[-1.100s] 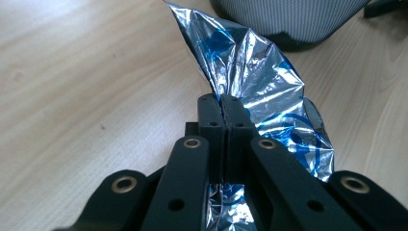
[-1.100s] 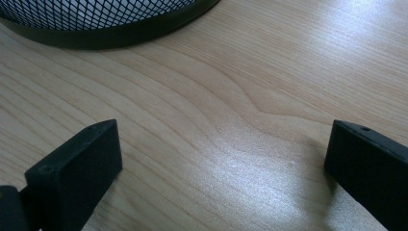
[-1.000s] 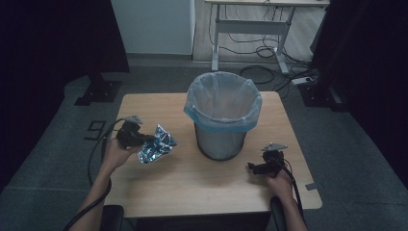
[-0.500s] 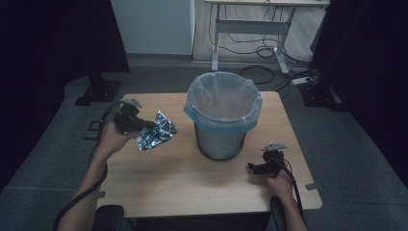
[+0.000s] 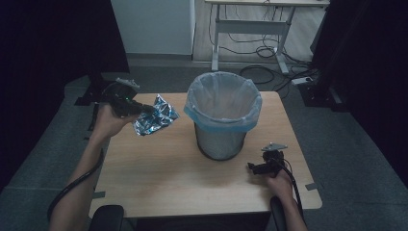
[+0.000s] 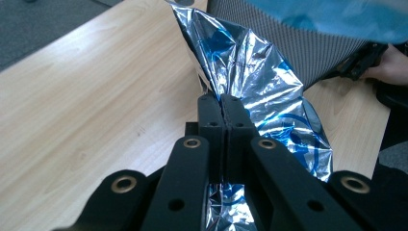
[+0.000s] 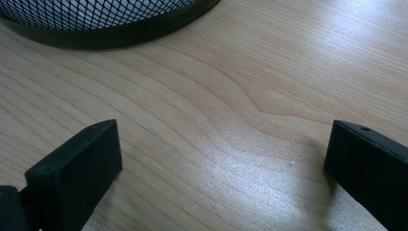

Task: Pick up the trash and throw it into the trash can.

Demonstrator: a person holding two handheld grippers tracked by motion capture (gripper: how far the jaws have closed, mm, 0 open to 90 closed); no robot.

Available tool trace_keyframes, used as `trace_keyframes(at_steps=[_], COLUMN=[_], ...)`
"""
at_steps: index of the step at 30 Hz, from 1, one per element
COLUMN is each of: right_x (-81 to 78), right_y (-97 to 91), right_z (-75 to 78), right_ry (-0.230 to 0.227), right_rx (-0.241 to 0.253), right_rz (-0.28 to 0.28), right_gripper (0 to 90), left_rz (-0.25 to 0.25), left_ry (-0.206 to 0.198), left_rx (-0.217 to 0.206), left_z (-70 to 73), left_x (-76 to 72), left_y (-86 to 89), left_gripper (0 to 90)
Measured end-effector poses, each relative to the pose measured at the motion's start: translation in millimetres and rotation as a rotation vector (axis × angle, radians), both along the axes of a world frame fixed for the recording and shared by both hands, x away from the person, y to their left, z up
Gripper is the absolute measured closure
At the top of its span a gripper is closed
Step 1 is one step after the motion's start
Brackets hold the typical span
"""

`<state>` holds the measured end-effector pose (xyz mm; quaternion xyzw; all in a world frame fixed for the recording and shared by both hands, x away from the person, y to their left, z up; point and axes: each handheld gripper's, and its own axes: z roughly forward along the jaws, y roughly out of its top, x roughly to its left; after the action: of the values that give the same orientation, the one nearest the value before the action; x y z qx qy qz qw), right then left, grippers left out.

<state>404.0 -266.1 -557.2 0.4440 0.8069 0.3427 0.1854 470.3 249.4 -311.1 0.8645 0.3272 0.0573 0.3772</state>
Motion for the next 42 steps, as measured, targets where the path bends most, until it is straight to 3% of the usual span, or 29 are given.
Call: trace_keyframes(at_steps=[10, 20, 28, 42], right_x=[-0.1, -0.1, -0.1, -0.1], right_y=[0.1, 0.0, 0.0, 1.0], right_z=[0.1, 0.1, 0.0, 0.0], right_ry=[0.001, 0.001, 0.000, 0.000], right_rx=[0.002, 0.002, 0.001, 0.002], right_rz=[0.000, 0.000, 0.003, 0.010], right_gripper=[0.0, 0.0, 0.0, 0.0], left_rz=[-0.020, -0.060, -0.078, -0.097], left_ry=[-0.022, -0.047, -0.063, -0.098], left_rx=[-0.015, -0.038, -0.030, -0.019], left_z=[41.4, 69.6, 77.4, 74.4], left_x=[7.0, 14.7, 27.7, 49.0], left_y=[-14.0, -45.8, -79.2, -146.2], left_gripper=[88.6, 88.6, 88.6, 88.2])
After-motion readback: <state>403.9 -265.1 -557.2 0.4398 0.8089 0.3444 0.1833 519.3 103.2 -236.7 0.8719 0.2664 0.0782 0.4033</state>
